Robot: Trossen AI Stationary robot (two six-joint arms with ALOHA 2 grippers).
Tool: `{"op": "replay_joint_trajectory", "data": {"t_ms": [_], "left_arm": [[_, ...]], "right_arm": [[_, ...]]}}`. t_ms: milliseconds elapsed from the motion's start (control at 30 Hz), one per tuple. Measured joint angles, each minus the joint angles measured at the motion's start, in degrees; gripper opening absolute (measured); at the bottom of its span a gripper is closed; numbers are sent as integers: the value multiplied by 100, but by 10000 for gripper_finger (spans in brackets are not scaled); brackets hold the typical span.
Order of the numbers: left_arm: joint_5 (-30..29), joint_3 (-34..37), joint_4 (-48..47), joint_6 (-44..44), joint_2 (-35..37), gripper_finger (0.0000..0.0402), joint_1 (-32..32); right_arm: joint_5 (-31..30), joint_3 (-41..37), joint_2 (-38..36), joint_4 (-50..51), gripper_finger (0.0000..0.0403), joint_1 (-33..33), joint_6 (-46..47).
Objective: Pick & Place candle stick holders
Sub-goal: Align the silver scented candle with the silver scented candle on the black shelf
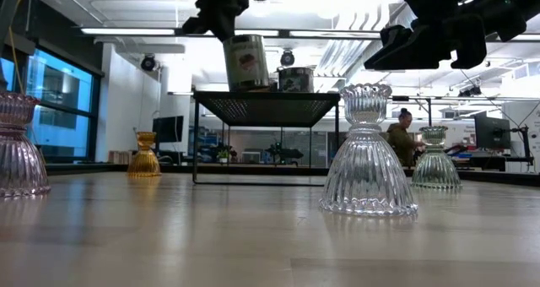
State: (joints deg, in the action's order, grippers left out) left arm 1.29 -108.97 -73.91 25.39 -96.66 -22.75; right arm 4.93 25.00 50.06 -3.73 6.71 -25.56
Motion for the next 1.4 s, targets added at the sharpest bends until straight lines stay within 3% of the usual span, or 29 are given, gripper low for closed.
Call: {"op": "replay_joint_trajectory", "data": {"t_ms": [367, 1400], "left_arm": [[309, -2, 262, -573, -184, 0, -663], [113, -22, 908, -702, -744, 0, -729]], "right_arm": [[-12, 0, 0, -13, 129, -1, -20], [-22, 1, 0, -31, 129, 0, -35]]}}
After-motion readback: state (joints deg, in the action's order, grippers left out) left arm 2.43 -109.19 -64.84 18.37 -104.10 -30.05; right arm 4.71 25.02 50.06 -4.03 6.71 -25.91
